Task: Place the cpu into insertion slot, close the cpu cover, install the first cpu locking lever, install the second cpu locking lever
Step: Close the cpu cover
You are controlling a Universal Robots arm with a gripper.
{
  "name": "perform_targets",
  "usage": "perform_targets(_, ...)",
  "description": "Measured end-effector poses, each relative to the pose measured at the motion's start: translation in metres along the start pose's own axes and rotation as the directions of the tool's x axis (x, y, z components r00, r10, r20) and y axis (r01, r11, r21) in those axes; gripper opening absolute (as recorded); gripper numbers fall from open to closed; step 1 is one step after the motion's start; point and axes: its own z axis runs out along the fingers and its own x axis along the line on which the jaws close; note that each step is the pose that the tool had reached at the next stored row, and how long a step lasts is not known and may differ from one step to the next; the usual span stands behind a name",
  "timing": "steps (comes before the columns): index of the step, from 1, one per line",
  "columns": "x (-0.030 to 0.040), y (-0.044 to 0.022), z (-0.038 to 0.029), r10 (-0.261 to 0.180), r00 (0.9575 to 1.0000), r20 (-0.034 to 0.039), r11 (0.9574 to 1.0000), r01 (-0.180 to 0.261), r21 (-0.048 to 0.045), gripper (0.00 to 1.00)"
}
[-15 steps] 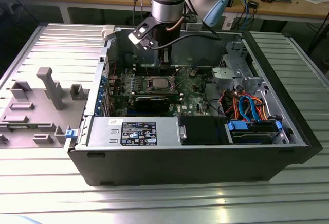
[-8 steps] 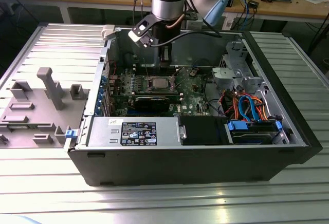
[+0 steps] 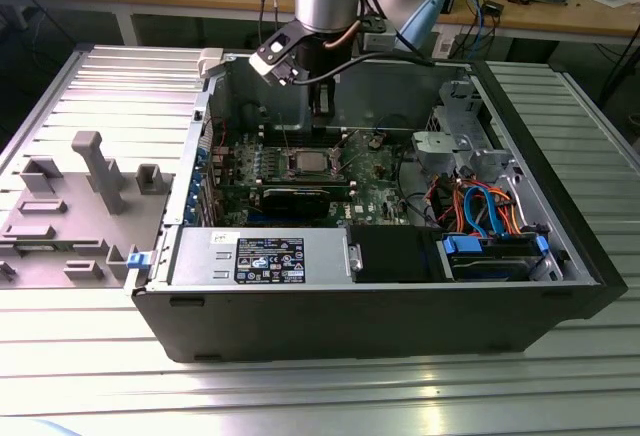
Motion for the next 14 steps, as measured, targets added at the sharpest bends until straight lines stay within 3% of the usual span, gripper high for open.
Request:
perform_targets(9, -0.0001, 0.0002, -0.0094, 0.000, 1.0000, 0.0008, 1.0000, 0.000, -0.0001, 0.11)
perform_targets(14, -0.0001, 0.0002, -0.0101, 0.000, 1.0000, 0.0008, 1.0000, 0.000, -0.0001, 0.11)
